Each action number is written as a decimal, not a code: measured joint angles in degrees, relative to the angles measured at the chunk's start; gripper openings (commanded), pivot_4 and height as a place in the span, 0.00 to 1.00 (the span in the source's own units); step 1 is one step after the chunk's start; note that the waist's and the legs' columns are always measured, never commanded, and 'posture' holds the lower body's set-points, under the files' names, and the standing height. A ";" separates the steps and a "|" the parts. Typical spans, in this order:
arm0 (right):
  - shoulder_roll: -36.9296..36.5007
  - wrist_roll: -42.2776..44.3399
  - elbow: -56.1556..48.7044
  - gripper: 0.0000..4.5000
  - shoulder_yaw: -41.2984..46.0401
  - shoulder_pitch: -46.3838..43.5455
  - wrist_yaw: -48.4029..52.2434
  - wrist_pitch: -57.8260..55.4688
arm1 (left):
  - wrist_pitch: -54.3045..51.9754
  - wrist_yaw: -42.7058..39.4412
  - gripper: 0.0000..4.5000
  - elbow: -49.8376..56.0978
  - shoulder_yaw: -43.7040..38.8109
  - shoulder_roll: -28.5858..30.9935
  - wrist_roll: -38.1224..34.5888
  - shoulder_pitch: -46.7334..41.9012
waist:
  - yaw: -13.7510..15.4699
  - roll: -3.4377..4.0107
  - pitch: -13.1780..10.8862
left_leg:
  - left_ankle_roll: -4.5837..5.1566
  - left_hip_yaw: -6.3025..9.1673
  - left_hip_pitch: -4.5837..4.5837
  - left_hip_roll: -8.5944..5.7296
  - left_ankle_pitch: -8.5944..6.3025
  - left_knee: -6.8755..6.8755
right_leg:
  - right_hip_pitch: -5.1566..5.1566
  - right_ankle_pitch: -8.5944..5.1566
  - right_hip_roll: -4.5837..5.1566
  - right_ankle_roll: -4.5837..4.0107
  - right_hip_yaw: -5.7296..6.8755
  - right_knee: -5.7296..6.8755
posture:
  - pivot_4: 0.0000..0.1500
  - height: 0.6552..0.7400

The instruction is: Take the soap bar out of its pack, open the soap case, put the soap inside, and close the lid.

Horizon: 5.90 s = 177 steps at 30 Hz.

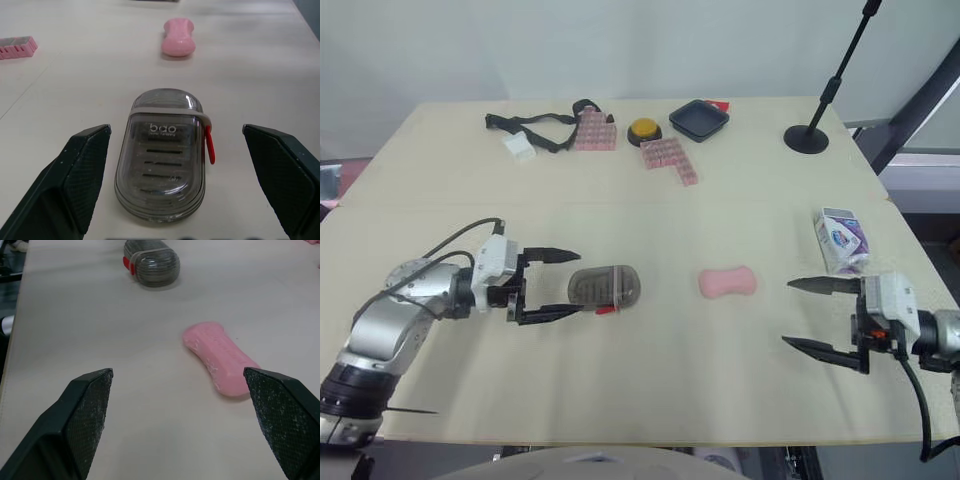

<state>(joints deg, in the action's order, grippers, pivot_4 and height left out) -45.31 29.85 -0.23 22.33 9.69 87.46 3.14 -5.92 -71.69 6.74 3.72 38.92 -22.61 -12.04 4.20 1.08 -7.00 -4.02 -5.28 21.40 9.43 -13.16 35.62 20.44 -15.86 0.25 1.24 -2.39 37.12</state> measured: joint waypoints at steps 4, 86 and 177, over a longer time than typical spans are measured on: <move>0.00 0.43 -0.05 1.00 -1.31 0.43 0.02 0.29 | 3.87 -2.67 1.00 -2.86 2.35 1.19 3.39 -2.47 | 0.40 0.01 0.00 | 0.08 0.00 0.02 0.00 -0.01 0.06 | 0.00 0.00 0.04 -0.01 0.06 0.02 | 1.00 1.00; -6.14 79.69 -15.35 1.00 -22.81 -30.21 -82.17 -66.84 | 37.95 14.13 0.77 -12.18 10.39 -13.72 17.40 -9.87 | 3.43 0.01 0.00 | -0.27 -0.07 0.22 -0.01 0.13 0.16 | 0.20 0.01 0.08 0.04 0.25 -0.10 | 1.00 1.00; -12.51 34.87 7.34 0.45 -10.68 -30.64 -79.98 -76.91 | 30.05 13.57 0.77 -7.10 11.01 -12.41 15.88 -6.43 | 3.46 0.01 0.00 | -0.35 -0.06 0.56 -0.07 0.13 0.30 | 0.17 0.01 -0.04 0.05 0.26 0.04 | 1.00 1.00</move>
<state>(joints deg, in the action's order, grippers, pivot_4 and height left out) -57.82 64.72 7.12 11.65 -20.95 7.48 -73.77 24.13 -58.13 -0.36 14.73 26.51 -6.73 -18.47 7.66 1.09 -7.00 -4.37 -5.34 21.96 9.36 -13.03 35.92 20.61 -15.85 0.20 1.29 -2.13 37.16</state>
